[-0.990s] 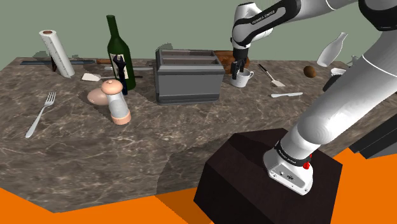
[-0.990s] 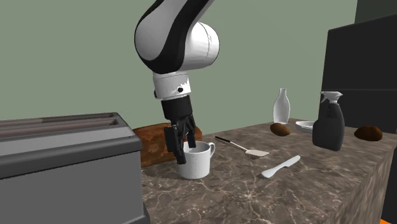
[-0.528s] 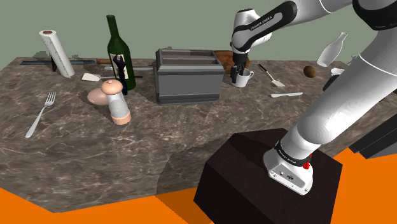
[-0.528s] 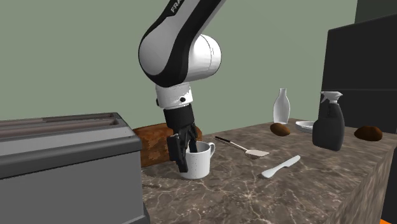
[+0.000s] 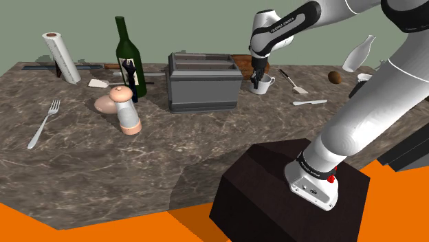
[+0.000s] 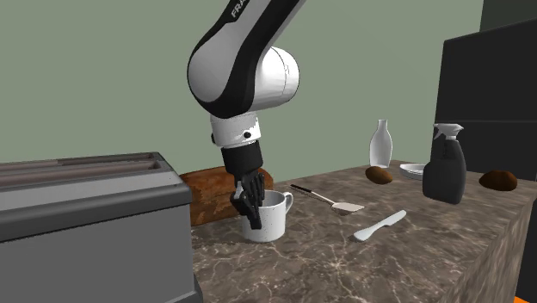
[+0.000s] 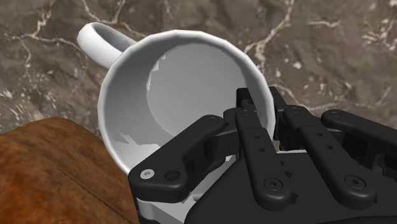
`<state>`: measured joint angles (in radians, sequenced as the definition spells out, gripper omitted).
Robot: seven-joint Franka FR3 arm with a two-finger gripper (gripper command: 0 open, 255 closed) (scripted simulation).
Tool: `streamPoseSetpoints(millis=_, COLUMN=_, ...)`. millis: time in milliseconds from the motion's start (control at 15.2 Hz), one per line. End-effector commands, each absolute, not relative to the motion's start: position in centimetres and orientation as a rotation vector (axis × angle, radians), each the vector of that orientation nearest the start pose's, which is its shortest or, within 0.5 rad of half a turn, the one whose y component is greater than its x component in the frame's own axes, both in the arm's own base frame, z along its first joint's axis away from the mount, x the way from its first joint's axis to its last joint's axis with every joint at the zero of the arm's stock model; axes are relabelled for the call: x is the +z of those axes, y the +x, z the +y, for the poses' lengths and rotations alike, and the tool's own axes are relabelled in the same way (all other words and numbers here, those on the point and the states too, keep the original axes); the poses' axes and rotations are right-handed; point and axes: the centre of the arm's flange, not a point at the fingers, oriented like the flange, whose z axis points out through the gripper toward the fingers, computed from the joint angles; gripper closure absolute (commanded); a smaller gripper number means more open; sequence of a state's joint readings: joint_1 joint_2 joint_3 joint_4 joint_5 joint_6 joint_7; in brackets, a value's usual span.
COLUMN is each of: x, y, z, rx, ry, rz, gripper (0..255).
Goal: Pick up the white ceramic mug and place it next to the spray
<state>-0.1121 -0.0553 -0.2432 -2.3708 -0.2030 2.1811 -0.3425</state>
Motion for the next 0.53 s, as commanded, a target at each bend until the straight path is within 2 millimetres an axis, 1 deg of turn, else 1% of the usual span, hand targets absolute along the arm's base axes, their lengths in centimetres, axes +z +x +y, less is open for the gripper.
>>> streamPoseSetpoints(millis=0, x=33.5, y=44.4, z=-17.3, rx=0.284, ry=-3.214, rz=-0.187, gripper=255)
streamPoseSetpoints(millis=330, x=33.5, y=44.4, z=-17.3, rx=0.284, ry=-3.214, rz=-0.187, gripper=255)
streamPoseSetpoints(millis=462, x=34.6, y=44.4, z=-17.3, rx=0.284, ry=-3.214, rz=-0.187, gripper=255)
